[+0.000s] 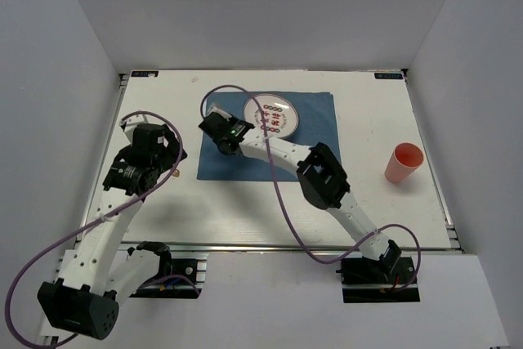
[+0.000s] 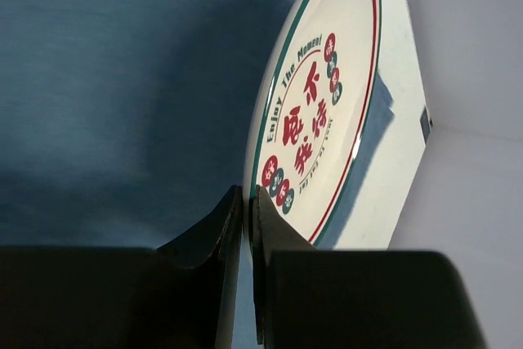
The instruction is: Set the dinner table for one person
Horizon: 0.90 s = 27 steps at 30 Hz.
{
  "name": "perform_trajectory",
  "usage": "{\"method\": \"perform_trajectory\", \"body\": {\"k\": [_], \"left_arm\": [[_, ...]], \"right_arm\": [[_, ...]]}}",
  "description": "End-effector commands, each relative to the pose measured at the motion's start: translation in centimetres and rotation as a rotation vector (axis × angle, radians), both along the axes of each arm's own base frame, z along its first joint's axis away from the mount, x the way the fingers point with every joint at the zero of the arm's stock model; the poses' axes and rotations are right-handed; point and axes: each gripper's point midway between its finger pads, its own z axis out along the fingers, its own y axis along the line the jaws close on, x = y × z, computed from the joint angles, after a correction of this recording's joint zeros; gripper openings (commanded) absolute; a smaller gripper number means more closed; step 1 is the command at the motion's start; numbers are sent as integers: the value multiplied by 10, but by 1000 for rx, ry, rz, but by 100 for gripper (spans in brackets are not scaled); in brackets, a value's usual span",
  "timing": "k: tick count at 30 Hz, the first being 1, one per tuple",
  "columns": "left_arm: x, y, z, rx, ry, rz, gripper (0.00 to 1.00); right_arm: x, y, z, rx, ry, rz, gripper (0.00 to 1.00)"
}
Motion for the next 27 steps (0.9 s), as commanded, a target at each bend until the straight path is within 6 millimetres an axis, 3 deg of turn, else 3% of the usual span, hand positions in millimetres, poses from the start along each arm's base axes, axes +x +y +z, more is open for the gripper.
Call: {"method": "perform_trajectory", "body": {"k": [1, 7, 16, 23, 25, 26, 27], "left_arm": [[0, 11, 19, 11, -72, 66, 98], [4, 4, 12, 6, -37, 26, 98], [5, 2, 11, 0, -35, 10, 98], [5, 2, 12, -1, -38, 11, 98], [4, 3, 12, 2, -39, 16, 98], [4, 3, 12, 1, -38, 17, 98], [3, 3, 13, 1, -44, 18, 98]], "right_arm": [[8, 6, 16, -33, -63, -7, 0], [-5, 16, 2, -51, -49, 22, 0], [-19, 1, -10, -41, -3, -13, 0], [-30, 1, -23, -3, 27, -27, 0], [-33, 4, -21, 38, 38, -34, 16], [-37, 9, -20, 73, 57, -21, 31], [-37, 13, -9, 119, 49, -17, 40]]}}
